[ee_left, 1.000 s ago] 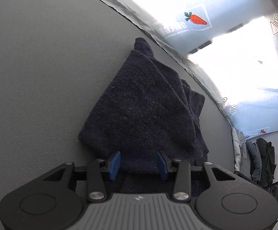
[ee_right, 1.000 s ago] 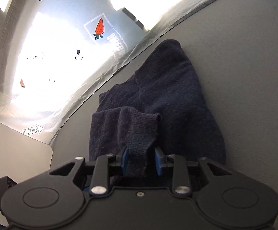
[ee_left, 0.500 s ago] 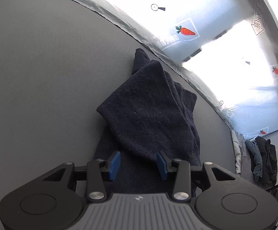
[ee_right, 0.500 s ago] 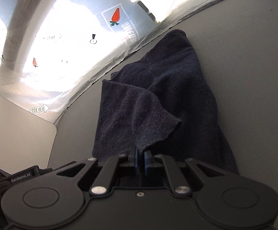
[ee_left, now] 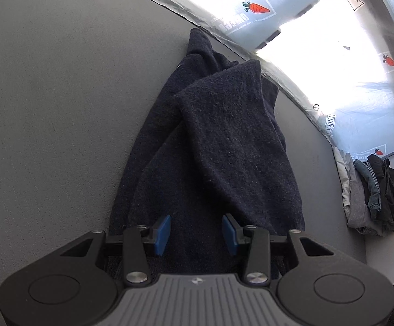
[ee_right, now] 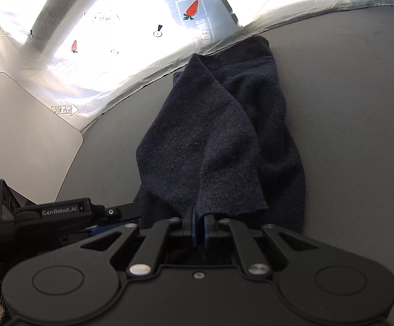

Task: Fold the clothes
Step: 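Grasp the sweater body with the right gripper and fold it lengthwise, then open both grippers and pull back from the folded navy sweater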

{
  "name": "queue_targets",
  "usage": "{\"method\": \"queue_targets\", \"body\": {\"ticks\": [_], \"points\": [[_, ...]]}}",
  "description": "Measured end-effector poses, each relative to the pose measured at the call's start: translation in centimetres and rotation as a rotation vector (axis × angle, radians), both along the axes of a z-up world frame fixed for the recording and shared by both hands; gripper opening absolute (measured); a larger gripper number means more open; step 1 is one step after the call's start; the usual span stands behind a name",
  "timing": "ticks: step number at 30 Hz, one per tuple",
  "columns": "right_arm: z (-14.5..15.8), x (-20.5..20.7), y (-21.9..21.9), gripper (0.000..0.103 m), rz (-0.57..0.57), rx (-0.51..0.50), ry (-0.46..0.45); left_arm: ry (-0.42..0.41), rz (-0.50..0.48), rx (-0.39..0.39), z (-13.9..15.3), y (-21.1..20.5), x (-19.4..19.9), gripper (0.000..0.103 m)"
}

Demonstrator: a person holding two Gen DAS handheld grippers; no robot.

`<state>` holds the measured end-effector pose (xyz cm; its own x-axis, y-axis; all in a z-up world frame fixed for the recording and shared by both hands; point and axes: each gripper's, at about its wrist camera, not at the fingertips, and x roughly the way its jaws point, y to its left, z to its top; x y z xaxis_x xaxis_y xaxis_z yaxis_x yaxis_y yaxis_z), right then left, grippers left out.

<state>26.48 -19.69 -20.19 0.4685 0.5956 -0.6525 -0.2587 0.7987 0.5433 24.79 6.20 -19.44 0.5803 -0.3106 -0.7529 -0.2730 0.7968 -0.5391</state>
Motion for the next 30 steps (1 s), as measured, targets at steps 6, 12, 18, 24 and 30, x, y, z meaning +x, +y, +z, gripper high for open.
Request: {"method": "queue_targets", "body": {"ticks": [6, 12, 18, 24, 30], "points": [[-0.6, -2.2, -1.5, 0.005, -0.027, 0.013, 0.060, 0.030, -0.040, 0.025, -0.8, -1.0, -0.8, 0.043], [-3.0, -2.7, -2.1, 0.004, -0.045, -0.004, 0.183, 0.054, -0.024, 0.008, -1.6, -0.9, -1.3, 0.043], [-2.4, -2.5, -2.7, 0.010, -0.079, -0.067, 0.166, 0.031, -0.019, 0.077, -0.4, -0.7, -1.7, 0.044], [-2.2, -1.8, -3.7, 0.036, -0.178, -0.157, 0.172, 0.043, 0.026, 0.152, -0.2, 0.5, -2.2, 0.046], [-1.5, -1.3, -5.3, 0.044, -0.271, -0.170, 0.160, 0.061, 0.054, 0.199, -0.3, 1.6, -2.7, 0.052]]}}
